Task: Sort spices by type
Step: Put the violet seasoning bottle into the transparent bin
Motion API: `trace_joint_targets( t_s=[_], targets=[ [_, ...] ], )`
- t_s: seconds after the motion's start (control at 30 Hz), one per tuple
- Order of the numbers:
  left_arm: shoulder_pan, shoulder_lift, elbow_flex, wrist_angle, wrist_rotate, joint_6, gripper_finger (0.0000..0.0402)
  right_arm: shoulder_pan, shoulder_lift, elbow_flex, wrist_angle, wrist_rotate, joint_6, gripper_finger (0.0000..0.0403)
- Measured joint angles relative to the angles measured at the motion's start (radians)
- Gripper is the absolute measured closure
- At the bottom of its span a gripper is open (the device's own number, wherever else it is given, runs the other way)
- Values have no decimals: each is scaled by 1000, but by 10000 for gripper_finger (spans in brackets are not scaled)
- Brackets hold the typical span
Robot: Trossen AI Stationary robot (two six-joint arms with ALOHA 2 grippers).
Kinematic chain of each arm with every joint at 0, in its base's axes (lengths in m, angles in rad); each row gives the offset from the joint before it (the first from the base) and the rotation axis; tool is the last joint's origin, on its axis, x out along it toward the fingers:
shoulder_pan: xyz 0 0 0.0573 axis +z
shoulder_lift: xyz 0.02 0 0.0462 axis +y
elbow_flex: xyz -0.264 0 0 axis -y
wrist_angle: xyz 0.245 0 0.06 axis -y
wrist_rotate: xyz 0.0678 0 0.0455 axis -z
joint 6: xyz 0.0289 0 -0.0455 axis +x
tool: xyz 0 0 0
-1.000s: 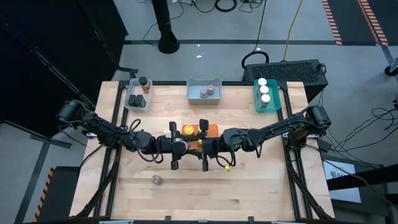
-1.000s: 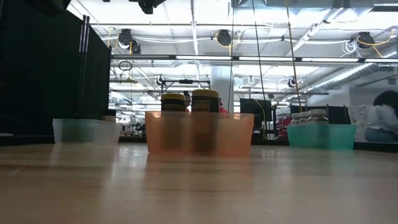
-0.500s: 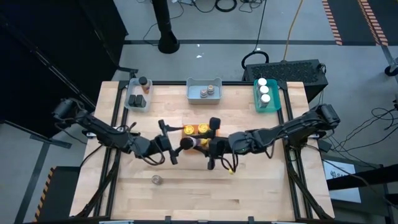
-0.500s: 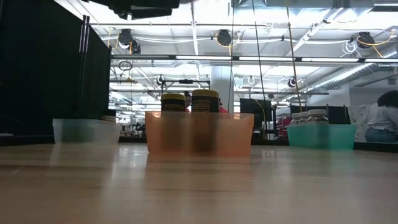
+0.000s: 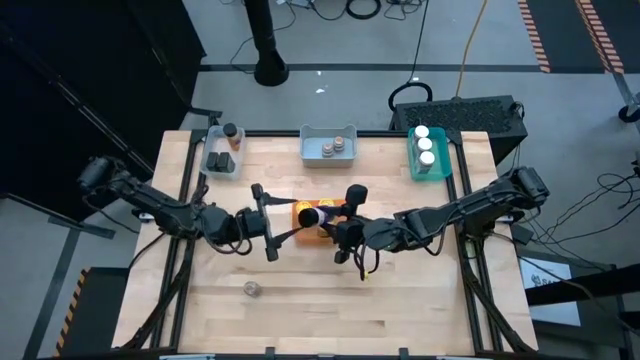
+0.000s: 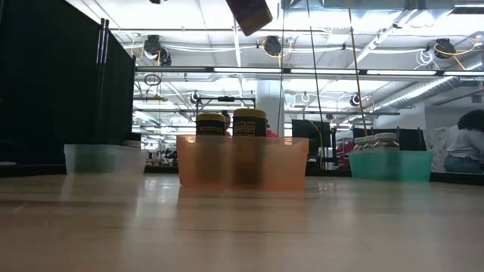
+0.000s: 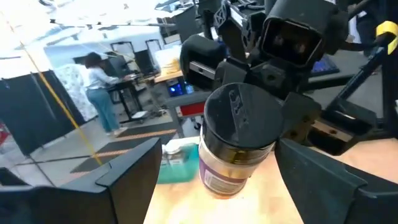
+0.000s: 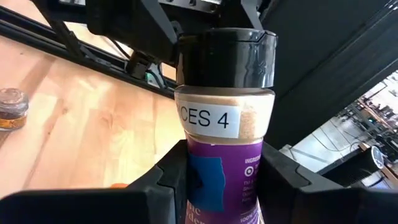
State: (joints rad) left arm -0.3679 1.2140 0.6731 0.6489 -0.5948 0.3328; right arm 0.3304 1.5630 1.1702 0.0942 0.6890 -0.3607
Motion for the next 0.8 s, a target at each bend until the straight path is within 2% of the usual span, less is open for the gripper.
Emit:
trace_joint_targets(
  t_s=[0.17,0.3,0.53,0.67,0.8],
  targets=[
    [61,10,0,20,200,-39,84,-3,0,0,0,-12,0,283],
    [91,37,0,72,231,-36,84,-3,0,0,1,-9,0,283],
    [135,96,1,164,368,-32,84,-3,0,0,1,-13,0,282],
    [136,111,1,184,376,8,91,-3,0,0,1,-12,6,282],
    [135,114,1,199,377,14,118,-3,0,0,0,-10,8,282]
  ],
)
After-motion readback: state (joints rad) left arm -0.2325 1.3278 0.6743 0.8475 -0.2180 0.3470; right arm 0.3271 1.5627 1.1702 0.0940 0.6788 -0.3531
